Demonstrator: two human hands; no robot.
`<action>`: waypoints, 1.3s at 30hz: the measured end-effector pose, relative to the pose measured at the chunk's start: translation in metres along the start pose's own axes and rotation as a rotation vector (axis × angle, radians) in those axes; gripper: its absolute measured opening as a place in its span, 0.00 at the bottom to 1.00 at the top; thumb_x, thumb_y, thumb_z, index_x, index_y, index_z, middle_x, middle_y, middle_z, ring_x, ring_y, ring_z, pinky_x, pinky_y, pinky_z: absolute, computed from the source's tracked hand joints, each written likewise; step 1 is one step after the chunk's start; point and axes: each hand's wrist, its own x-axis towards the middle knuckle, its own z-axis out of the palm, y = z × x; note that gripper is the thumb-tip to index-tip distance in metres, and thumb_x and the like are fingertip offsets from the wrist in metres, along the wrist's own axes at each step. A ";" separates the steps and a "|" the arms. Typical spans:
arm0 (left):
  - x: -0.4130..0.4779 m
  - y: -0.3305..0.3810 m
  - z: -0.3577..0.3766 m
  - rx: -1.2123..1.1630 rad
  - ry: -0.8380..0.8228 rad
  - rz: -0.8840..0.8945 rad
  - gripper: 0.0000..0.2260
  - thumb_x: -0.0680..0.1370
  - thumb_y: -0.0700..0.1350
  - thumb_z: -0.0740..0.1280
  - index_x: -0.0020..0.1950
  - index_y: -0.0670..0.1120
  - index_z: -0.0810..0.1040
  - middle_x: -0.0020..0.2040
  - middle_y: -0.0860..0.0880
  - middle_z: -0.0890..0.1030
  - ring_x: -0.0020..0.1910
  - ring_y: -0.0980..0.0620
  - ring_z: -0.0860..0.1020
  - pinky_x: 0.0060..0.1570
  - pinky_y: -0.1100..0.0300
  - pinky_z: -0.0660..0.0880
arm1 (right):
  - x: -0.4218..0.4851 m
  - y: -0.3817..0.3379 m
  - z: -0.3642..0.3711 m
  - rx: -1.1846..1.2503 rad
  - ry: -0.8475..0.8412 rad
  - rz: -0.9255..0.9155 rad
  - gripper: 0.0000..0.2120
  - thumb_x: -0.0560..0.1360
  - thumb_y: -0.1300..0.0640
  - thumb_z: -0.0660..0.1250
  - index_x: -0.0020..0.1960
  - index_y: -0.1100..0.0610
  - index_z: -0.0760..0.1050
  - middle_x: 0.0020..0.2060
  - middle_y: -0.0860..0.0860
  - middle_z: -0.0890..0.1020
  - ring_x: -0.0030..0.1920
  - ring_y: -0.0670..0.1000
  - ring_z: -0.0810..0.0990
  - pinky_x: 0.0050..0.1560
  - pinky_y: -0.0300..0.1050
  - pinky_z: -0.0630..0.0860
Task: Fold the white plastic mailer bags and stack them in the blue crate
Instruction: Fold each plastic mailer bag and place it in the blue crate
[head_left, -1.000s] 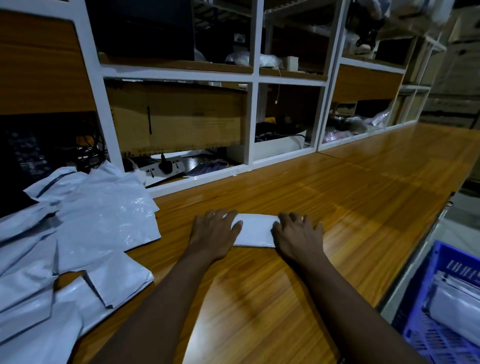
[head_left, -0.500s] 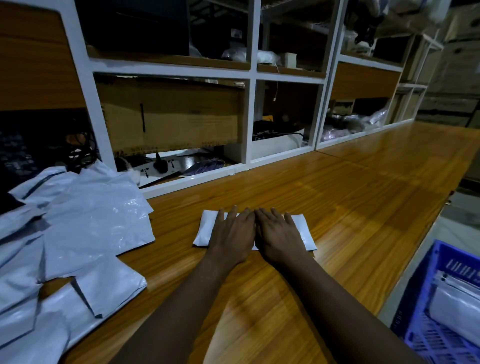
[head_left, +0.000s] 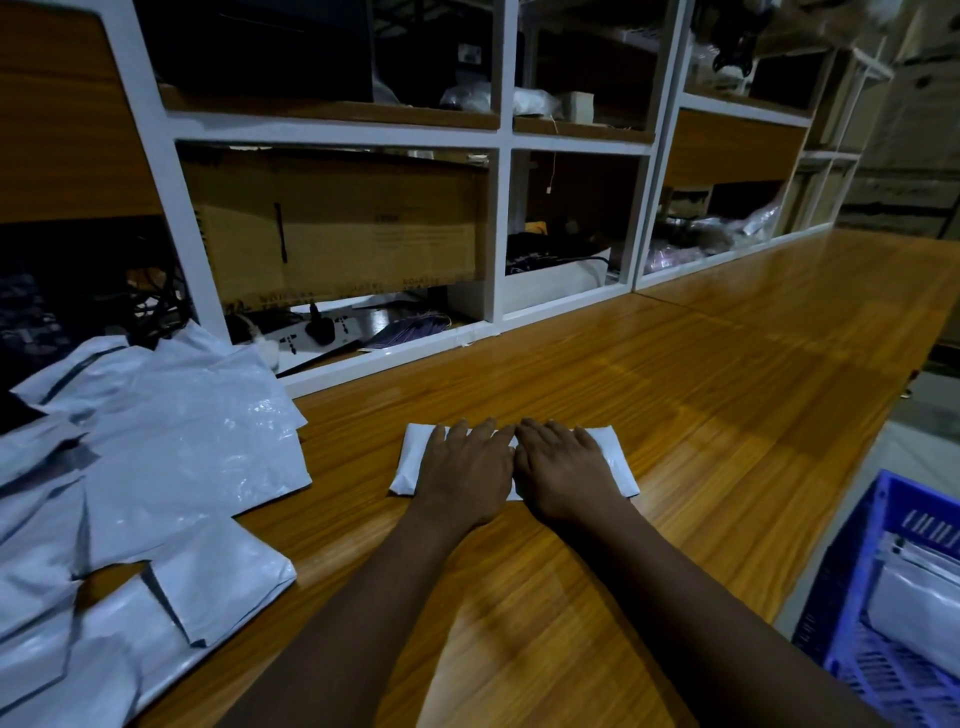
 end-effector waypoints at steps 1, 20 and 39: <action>0.000 0.000 0.001 -0.005 0.009 -0.001 0.22 0.85 0.52 0.48 0.79 0.52 0.59 0.78 0.49 0.62 0.76 0.44 0.62 0.73 0.46 0.56 | 0.000 0.000 0.000 0.003 0.011 0.005 0.25 0.79 0.48 0.52 0.58 0.62 0.81 0.58 0.60 0.83 0.57 0.64 0.82 0.54 0.65 0.77; 0.003 -0.002 0.006 -0.078 0.023 -0.351 0.21 0.84 0.54 0.50 0.72 0.46 0.70 0.72 0.44 0.71 0.72 0.43 0.66 0.72 0.46 0.61 | 0.000 0.004 0.012 -0.081 -0.014 0.293 0.27 0.78 0.49 0.47 0.55 0.63 0.80 0.49 0.68 0.80 0.52 0.71 0.78 0.56 0.66 0.72; -0.005 -0.035 -0.003 -0.133 -0.048 -0.259 0.23 0.85 0.56 0.48 0.79 0.49 0.59 0.79 0.48 0.60 0.79 0.46 0.55 0.75 0.44 0.49 | -0.012 0.051 -0.012 -0.098 -0.239 0.228 0.20 0.84 0.47 0.49 0.69 0.55 0.67 0.70 0.60 0.69 0.71 0.66 0.64 0.66 0.69 0.65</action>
